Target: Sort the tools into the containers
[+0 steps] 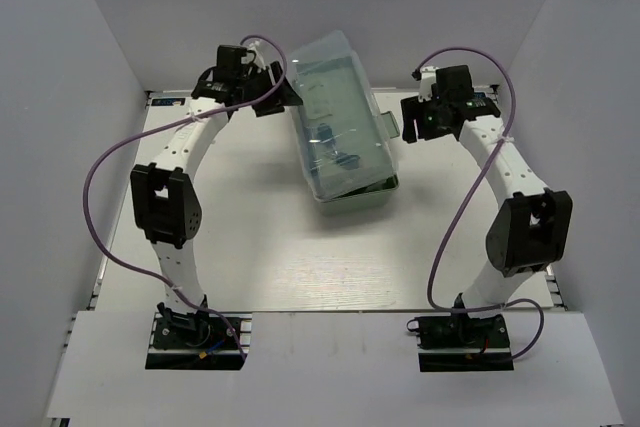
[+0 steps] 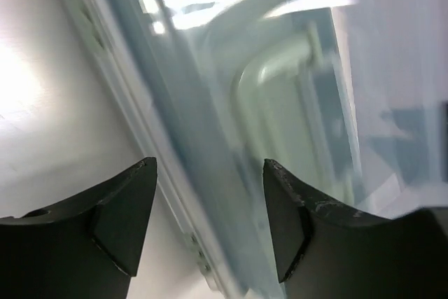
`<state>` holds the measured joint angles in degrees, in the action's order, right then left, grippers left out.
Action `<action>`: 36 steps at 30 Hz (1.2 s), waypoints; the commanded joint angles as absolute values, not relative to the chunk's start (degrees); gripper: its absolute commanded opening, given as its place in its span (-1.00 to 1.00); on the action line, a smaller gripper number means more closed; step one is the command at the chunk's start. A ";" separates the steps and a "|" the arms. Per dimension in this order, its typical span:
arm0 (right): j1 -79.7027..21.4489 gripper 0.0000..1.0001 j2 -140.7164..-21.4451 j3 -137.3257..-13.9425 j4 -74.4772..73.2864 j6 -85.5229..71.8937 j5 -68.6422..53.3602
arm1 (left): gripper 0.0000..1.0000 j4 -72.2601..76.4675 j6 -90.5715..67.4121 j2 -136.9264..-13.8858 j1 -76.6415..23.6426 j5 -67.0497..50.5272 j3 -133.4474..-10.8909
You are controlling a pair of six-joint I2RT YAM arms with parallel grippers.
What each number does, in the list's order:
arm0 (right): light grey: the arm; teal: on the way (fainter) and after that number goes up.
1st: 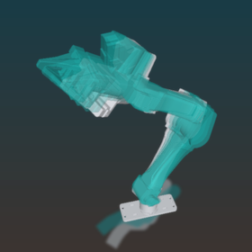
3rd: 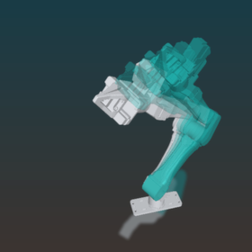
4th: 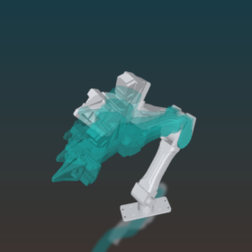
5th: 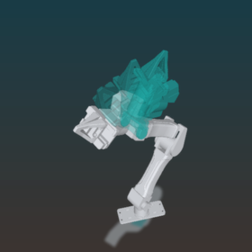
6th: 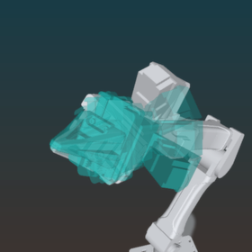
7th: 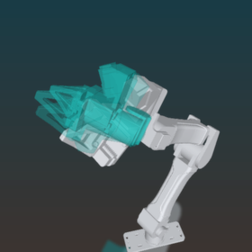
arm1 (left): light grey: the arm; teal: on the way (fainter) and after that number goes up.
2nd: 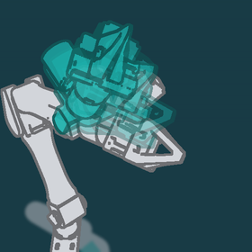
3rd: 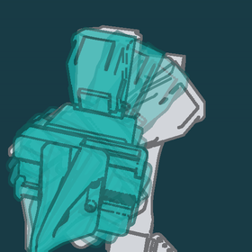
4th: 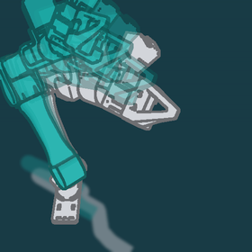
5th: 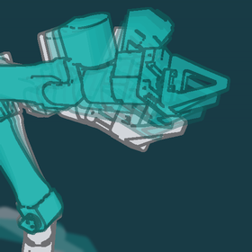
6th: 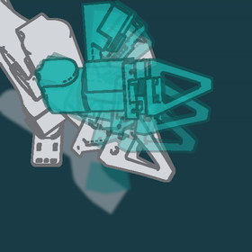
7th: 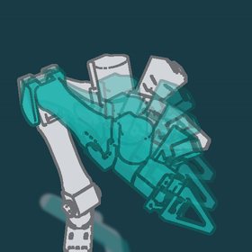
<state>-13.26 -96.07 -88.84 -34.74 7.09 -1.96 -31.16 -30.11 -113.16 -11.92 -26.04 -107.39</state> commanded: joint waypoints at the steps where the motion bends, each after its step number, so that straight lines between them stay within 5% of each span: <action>1: -10.39 0.36 -98.60 -92.89 -39.02 1.94 -12.83 | 0.43 -38.93 -25.05 -112.59 -13.79 -27.42 -107.14; 4: -8.53 0.29 -101.51 -94.39 -39.38 0.88 -14.32 | 0.43 -40.52 -24.43 -111.89 -14.33 -24.00 -106.61; 8: -7.82 0.24 -103.44 -94.48 -39.37 1.23 -16.16 | 0.66 -43.85 -25.04 -106.89 -14.33 -11.21 -105.56; 12: -8.17 0.13 -105.38 -93.78 -40.69 2.20 -19.85 | 0.74 -42.11 -28.73 -98.19 -12.92 -3.18 -94.85; 25: -10.55 -0.05 -97.30 -82.97 -42.54 6.50 -44.27 | 0.74 -38.75 -31.29 -92.55 -13.01 -3.16 -80.07; 32: -10.55 -0.05 -96.42 -83.84 -42.35 6.76 -32.99 | 0.77 -40.08 -30.76 -89.84 -13.01 -0.45 -79.37; 36: -10.72 0.35 -93.43 -80.96 -42.98 9.41 -19.27 | 0.79 -40.61 -28.31 -86.24 -13.01 0.61 -75.69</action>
<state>-10.52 -98.15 -82.56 -42.02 7.18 -28.91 -40.23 -30.17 -92.73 -13.19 -1.54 -77.89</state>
